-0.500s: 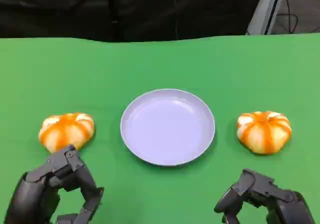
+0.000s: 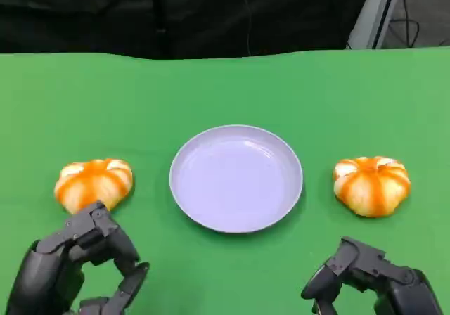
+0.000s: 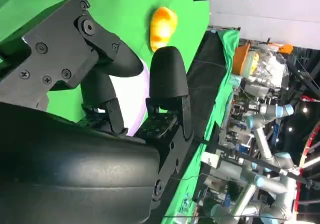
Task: Grasp the bread from the table and place it into the plate.
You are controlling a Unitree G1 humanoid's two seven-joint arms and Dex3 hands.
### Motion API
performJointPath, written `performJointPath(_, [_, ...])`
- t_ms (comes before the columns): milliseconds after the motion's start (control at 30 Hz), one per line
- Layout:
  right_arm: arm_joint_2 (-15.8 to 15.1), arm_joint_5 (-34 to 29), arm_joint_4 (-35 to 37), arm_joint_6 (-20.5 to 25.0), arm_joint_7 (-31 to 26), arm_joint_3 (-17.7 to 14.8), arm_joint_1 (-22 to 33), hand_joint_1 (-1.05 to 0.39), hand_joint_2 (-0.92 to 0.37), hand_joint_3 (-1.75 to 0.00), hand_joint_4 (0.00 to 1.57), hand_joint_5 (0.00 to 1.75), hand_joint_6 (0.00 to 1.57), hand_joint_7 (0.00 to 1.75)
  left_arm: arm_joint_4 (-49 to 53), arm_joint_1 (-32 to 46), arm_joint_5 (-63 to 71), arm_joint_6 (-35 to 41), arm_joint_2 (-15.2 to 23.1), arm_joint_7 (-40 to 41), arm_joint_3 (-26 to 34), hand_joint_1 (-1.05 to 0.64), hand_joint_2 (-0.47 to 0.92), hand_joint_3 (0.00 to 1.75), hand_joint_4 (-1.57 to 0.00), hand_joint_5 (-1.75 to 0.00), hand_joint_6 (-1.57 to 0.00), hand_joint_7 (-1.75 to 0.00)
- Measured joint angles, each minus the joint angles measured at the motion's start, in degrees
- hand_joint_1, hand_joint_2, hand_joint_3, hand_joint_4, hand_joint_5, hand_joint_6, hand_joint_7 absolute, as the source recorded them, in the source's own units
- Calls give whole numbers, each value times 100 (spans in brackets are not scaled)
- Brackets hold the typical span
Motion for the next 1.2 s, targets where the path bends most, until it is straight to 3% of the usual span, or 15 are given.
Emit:
performJointPath(133, [1, 0, 2, 0, 0, 2, -10, -8, -36, -130, 70, 162, 77, 131, -272, -181, 721, 627, 60, 473, 107, -4, 59, 79, -49, -104, -58, -67])
performJointPath(267, [-2, -3, 12, 0, -1, -3, -42, -10, -36, -129, 70, 161, 78, 131, -264, -616, 1574, 959, 546, 589, 137, -15, 75, 41, -39, -81, -53, -33])
performJointPath(333, [-2, -4, 16, 0, -1, -3, -41, -9, -36, -129, 70, 161, 78, 131, -247, -800, 1968, 1012, 799, 596, 143, -32, 88, 14, -32, -57, -46, -13])
performJointPath(433, [3, -2, 26, 3, -1, 4, -41, -10, -36, -128, 70, 161, 78, 131, -257, -1033, 3108, 1364, 1315, 620, 42, -44, 92, 6, -21, -42, -37, -3])
performJointPath(500, [5, -1, 31, 7, 0, 7, -44, -9, -37, -127, 70, 161, 78, 131, -210, -1232, 3674, 1578, 1561, 638, -73, -46, 92, 5, -19, -38, -35, -1])
performJointPath(767, [27, -24, 29, 29, -16, 24, -30, -8, -37, -127, 70, 163, 77, 131, 710, -2096, 5043, 1840, 1953, 986, -703, -53, 92, 6, -8, -28, -27, 0])
performJointPath(1000, [37, -10, 22, 62, -20, 35, -18, -9, -36, -128, 70, 162, 78, 130, 2246, -3170, 5873, 2200, 1998, 1359, -1453, -54, 92, 6, -6, -27, -26, 0])
performJointPath(1200, [36, -41, 6, 54, -56, 37, -2, -8, -37, -127, 71, 161, 78, 130, 4050, -4226, 5995, 2516, 1801, 1456, -2043, -53, 92, 6, -7, -27, -26, 0])
